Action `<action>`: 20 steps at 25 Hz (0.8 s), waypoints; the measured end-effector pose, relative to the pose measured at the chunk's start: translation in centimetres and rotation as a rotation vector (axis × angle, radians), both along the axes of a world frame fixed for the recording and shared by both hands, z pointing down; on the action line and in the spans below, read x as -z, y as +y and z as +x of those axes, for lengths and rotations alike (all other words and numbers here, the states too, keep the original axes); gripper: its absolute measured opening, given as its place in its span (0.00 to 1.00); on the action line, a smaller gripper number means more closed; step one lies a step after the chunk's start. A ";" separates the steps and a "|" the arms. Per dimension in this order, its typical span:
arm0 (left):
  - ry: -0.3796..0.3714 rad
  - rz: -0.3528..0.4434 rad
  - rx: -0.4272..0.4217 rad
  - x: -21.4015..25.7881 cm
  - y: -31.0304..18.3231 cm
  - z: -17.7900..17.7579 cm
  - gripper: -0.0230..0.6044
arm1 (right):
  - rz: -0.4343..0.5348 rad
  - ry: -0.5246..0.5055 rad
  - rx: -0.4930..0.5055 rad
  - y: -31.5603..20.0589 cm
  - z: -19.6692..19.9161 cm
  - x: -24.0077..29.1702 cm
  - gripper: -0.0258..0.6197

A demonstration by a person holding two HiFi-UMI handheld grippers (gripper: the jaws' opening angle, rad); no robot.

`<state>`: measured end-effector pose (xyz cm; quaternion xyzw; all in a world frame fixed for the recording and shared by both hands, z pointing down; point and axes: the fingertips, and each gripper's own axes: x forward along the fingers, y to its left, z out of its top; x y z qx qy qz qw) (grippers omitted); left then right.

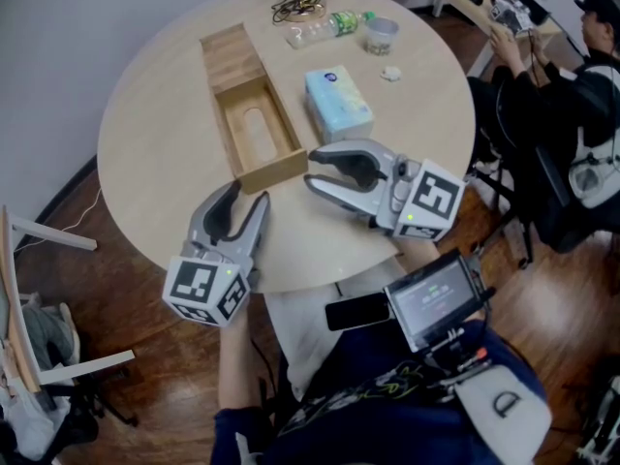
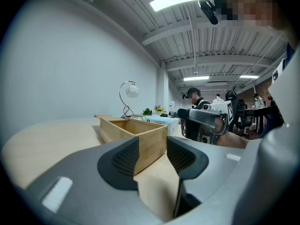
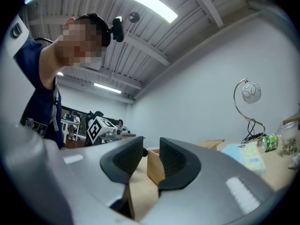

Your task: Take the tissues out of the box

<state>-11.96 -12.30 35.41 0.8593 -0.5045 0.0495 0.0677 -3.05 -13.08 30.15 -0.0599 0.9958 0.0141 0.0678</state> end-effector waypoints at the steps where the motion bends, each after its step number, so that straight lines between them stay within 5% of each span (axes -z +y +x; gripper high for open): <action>1: 0.000 0.000 0.000 0.0 0.0 0.0 0.34 | 0.002 -0.002 -0.002 0.0 0.0 0.0 0.18; 5: 0.000 0.002 -0.001 -0.1 0.1 -0.1 0.34 | 0.002 0.004 -0.024 -0.2 0.0 -0.2 0.04; 20: 0.003 0.000 -0.008 0.1 -0.1 0.0 0.34 | -0.004 0.054 0.069 1.2 -0.7 -0.7 0.04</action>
